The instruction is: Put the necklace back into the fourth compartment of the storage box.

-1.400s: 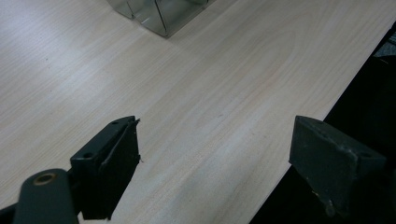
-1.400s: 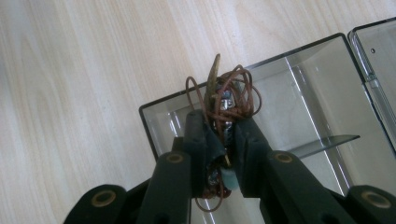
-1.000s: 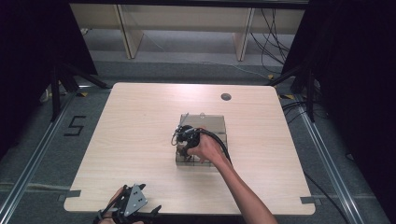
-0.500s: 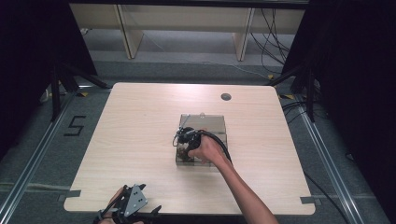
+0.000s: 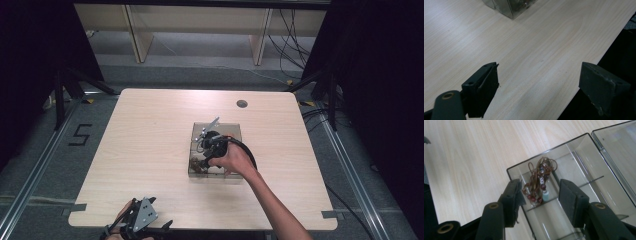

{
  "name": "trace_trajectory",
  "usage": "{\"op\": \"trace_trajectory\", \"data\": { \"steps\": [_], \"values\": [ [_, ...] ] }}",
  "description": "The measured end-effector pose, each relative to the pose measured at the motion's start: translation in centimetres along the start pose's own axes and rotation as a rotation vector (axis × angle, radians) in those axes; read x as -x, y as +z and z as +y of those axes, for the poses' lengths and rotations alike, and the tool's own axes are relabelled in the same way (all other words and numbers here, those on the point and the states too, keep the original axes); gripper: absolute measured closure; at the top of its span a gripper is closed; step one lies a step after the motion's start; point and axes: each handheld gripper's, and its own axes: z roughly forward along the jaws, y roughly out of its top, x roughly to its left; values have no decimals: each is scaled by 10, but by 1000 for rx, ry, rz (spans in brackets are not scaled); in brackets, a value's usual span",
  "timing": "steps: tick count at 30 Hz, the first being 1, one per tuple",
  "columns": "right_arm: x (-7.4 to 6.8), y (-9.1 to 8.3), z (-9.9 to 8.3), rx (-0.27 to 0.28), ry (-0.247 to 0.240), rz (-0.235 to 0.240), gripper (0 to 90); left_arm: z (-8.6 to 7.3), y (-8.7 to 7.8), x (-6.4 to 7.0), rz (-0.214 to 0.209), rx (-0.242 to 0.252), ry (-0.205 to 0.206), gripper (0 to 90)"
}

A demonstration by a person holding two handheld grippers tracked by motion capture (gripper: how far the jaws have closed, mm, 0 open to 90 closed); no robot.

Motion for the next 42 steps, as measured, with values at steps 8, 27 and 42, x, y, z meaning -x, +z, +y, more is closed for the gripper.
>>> {"op": "trace_trajectory", "data": {
  "steps": [8, 27, 42],
  "values": [
    [-7, -22, -14, 28, -27, -5, 493, 0, 0, 0, 4, 6, -13, 155],
    [-14, -47, -60, 93, -4, 4, 392, 0, 3, 3, 8, 16, -46, 155],
    [-16, -50, -80, 105, 24, 8, 386, 0, 3, 1, 16, 4, -21, 155]
  ]
}}
